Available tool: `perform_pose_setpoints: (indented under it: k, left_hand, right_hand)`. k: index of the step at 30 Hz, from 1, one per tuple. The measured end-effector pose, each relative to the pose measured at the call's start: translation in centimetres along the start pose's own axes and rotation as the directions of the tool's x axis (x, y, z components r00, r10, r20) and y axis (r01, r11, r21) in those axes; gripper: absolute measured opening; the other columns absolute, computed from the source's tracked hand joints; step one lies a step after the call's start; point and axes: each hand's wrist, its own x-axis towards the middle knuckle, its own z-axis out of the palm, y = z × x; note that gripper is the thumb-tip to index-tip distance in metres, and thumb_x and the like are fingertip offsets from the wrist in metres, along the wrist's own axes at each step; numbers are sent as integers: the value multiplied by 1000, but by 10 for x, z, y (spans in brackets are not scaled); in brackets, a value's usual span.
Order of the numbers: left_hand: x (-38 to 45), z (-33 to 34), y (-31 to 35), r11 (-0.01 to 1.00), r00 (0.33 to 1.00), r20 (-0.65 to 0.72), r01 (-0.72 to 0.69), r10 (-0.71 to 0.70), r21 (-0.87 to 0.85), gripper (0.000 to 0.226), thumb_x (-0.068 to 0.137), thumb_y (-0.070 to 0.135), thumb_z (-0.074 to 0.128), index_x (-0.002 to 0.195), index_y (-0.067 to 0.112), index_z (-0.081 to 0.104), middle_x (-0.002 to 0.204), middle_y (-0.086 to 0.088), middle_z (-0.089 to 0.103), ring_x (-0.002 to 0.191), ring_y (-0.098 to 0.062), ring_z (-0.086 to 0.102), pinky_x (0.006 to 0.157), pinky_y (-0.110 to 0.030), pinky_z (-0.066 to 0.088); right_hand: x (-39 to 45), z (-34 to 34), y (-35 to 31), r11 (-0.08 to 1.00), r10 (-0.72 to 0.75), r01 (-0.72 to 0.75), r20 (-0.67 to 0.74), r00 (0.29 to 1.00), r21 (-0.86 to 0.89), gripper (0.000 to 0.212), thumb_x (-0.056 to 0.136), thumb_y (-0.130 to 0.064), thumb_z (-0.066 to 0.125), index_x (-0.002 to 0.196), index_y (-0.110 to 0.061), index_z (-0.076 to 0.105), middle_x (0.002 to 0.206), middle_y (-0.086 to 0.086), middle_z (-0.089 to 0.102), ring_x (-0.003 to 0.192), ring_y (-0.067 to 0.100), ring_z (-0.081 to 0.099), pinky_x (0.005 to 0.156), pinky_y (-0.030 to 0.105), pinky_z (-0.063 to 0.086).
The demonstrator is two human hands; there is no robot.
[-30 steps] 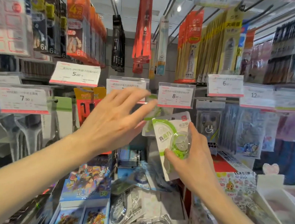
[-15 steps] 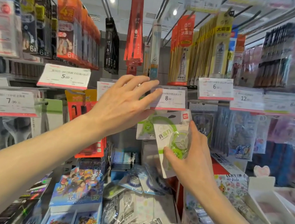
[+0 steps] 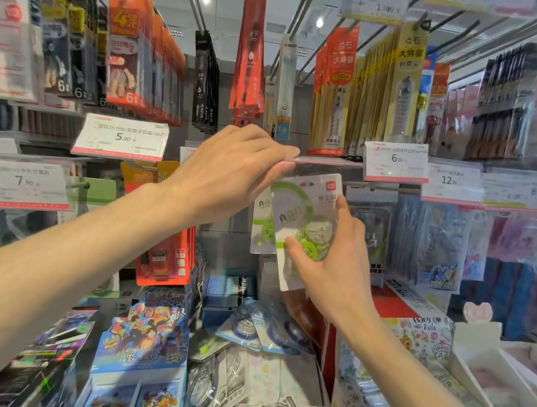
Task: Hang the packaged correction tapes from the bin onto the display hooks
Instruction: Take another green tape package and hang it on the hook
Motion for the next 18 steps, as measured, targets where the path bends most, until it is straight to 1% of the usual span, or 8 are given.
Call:
perform_pose_setpoints:
  k: [2, 4, 5, 7, 9, 12, 16, 18]
  left_hand:
    - [1, -1, -1, 1000, 1000, 6, 3, -3, -11, 47, 108, 39, 32, 133, 14, 63, 123, -1, 73, 112, -28, 64, 79, -50, 52]
    - [1, -2, -2, 1000, 1000, 15, 7, -6, -21, 46, 108, 39, 32, 132, 15, 63, 122, 0, 73, 111, -28, 64, 78, -50, 52]
    - [1, -2, -2, 1000, 1000, 18, 6, -6, -22, 46, 108, 39, 32, 132, 15, 63, 122, 0, 73, 111, -28, 64, 78, -50, 52]
    - [1, -4, -2, 1000, 1000, 22, 4, -4, -20, 45, 109, 38, 32, 133, 15, 63, 121, -1, 74, 110, -29, 64, 77, -51, 53]
    - [1, -6, -2, 1000, 1000, 28, 5, -5, -23, 46, 108, 38, 32, 133, 15, 63, 120, -1, 74, 110, -29, 64, 77, -52, 53]
    - [1, -8, -2, 1000, 1000, 25, 3, -2, -29, 48, 108, 38, 31, 133, 13, 63, 118, -4, 74, 110, -30, 64, 77, -52, 53]
    - [2, -10, -2, 1000, 999, 41, 4, -3, -25, 50, 108, 38, 28, 133, 13, 63, 118, -5, 74, 110, -31, 63, 80, -52, 54]
    - [3, -10, -3, 1000, 999, 54, 9, -7, -28, 50, 108, 39, 28, 133, 14, 63, 118, -4, 74, 110, -31, 63, 81, -53, 53]
  right_hand:
    - [4, 3, -3, 1000, -3, 3, -11, 1000, -10, 92, 83, -52, 68, 153, -20, 17, 139, -1, 36, 129, 16, 39, 101, 26, 35]
    - [8, 8, -5, 1000, -14, 13, -14, 1000, -27, 77, 83, -51, 68, 142, -17, 32, 132, -1, 38, 122, 17, 43, 94, 25, 35]
    - [9, 10, -6, 999, -11, 11, -12, 1000, -35, 73, 82, -52, 68, 137, -16, 36, 130, -1, 39, 120, 18, 44, 93, 25, 36]
    - [11, 14, -6, 999, 2, -2, -8, 1000, -44, 75, 82, -54, 67, 137, -15, 36, 131, 1, 39, 120, 20, 44, 98, 31, 39]
    - [13, 17, -7, 999, 13, -13, -6, 1000, -44, 81, 82, -56, 66, 142, -14, 32, 134, 4, 39, 124, 22, 43, 104, 37, 40]
    - [15, 20, -5, 999, 32, -31, 8, 999, -39, 87, 81, -57, 66, 146, -14, 29, 136, 6, 38, 126, 23, 41, 106, 37, 38]
    - [16, 24, -4, 997, 59, -56, 43, 997, -51, 76, 83, -55, 66, 138, -12, 37, 140, 5, 33, 131, 24, 39, 106, 37, 39]
    - [18, 29, -2, 997, 72, -69, 62, 996, -43, 83, 84, -53, 66, 145, -10, 31, 144, 6, 31, 134, 25, 36, 107, 40, 39]
